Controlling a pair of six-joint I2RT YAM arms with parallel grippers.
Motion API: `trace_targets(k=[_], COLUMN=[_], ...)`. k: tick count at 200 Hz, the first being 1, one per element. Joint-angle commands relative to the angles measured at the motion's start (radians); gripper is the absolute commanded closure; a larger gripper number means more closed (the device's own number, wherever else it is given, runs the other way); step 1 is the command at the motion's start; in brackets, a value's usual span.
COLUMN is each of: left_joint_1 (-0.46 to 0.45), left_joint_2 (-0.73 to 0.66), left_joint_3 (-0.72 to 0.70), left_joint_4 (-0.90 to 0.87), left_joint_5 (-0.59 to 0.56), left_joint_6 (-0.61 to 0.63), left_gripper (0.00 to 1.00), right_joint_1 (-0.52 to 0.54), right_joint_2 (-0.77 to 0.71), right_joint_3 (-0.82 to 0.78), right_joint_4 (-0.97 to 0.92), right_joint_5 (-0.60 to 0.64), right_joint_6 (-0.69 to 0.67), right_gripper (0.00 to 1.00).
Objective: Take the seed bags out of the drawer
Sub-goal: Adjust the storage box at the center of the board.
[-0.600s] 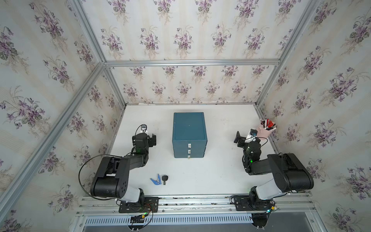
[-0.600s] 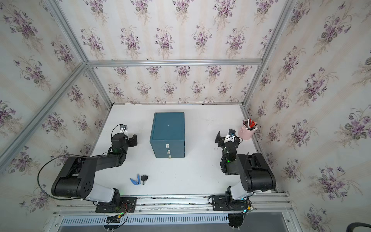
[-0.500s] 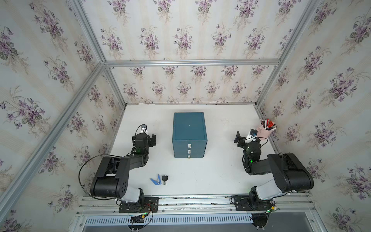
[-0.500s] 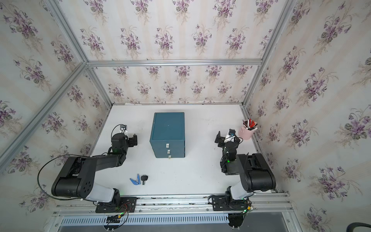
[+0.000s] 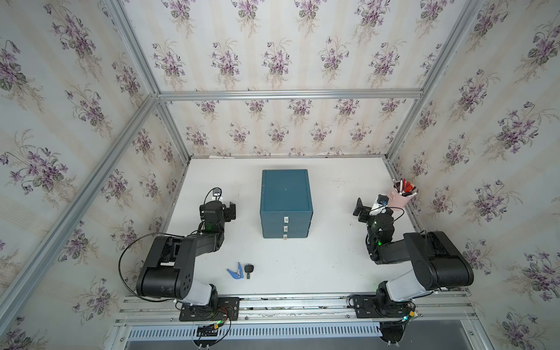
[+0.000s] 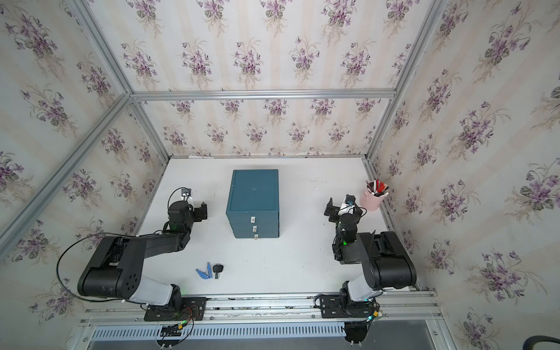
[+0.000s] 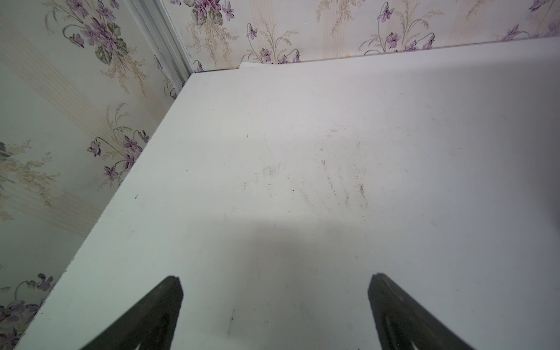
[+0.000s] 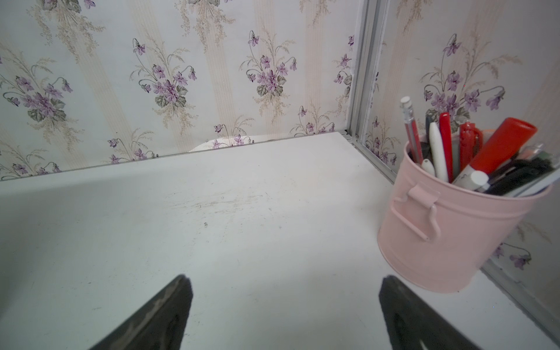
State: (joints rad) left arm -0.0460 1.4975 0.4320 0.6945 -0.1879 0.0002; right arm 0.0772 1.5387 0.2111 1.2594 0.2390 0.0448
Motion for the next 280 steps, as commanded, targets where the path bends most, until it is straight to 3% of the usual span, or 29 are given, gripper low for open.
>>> trace_targets(k=[1,13,18,24,30,37,47,57,66,77,85,98,121,158,182,207,242,280], left_joint_1=[0.002,0.001,0.002,0.003,0.002,0.002,0.002,-0.001,-0.003,-0.026,-0.079,-0.193,-0.363,-0.412,-0.411,-0.404,-0.39,-0.389], left_joint_2=[-0.004,-0.033,-0.061,-0.107,-0.135,-0.166,-0.216,-0.264,-0.313,-0.375,-0.42,-0.47,-0.501,-0.513,-0.448,-0.313,-0.187,-0.177], left_joint_3=[0.004,0.034,0.086,0.163,0.234,0.288,0.38,0.471,0.529,0.536,0.527,0.522,0.535,0.602,0.672,0.786,0.828,0.794], left_joint_4=[0.02,-0.027,-0.155,-0.326,-0.434,-0.526,-0.697,-0.897,-1.073,-1.139,-1.173,-1.221,-1.325,-1.347,-1.309,-1.353,-1.357,-1.316], left_joint_5=[0.002,-0.017,-0.049,-0.078,-0.132,-0.202,-0.231,-0.231,-0.199,-0.074,-0.022,0.033,0.108,0.304,0.327,0.369,0.386,0.396], left_joint_6=[0.003,0.005,-0.012,-0.033,-0.054,-0.119,-0.24,-0.371,-0.528,-0.572,-0.585,-0.557,-0.549,-0.569,-0.56,-0.506,-0.459,-0.451], left_gripper=[0.0,0.0,0.0,0.0,0.0,0.0,0.01,0.09,0.09,0.11,0.1,0.02,0.04,0.02,0.03,0.04,0.12,0.19], right_joint_1=[-0.001,0.003,0.019,0.069,0.119,0.146,0.142,0.142,0.111,0.035,0.041,0.139,0.362,0.836,1.095,1.229,1.25,1.2], right_joint_2=[-0.007,-0.055,-0.082,-0.146,-0.222,-0.302,-0.366,-0.378,-0.368,-0.334,-0.318,-0.345,-0.42,-0.428,-0.317,-0.204,-0.151,-0.027], right_joint_3=[-0.004,0.002,0.006,0.041,0.111,0.201,0.336,0.394,0.411,0.478,0.54,0.62,0.764,1.004,1.159,1.229,1.143,1.187], right_joint_4=[0.046,-0.019,-0.023,-0.119,-0.326,-0.609,-0.945,-1.094,-1.225,-1.385,-1.503,-1.642,-1.869,-2.196,-2.278,-2.224,-1.986,-1.97], right_joint_5=[0.011,0.044,0.045,0.127,0.23,0.299,0.252,0.247,0.247,0.077,0.053,0.106,0.204,0.355,0.371,0.31,0.207,0.202], right_joint_6=[-0.006,0.008,-0.022,-0.049,-0.045,0.081,0.281,0.432,0.616,0.656,0.656,0.635,0.643,0.848,0.927,0.935,0.939,0.956], right_gripper=[0.0,0.0,0.0,0.0,0.0,0.0,0.0,0.0,0.0,0.0,0.02,0.02,0.03,0.15,0.23,0.29,0.35,0.47])
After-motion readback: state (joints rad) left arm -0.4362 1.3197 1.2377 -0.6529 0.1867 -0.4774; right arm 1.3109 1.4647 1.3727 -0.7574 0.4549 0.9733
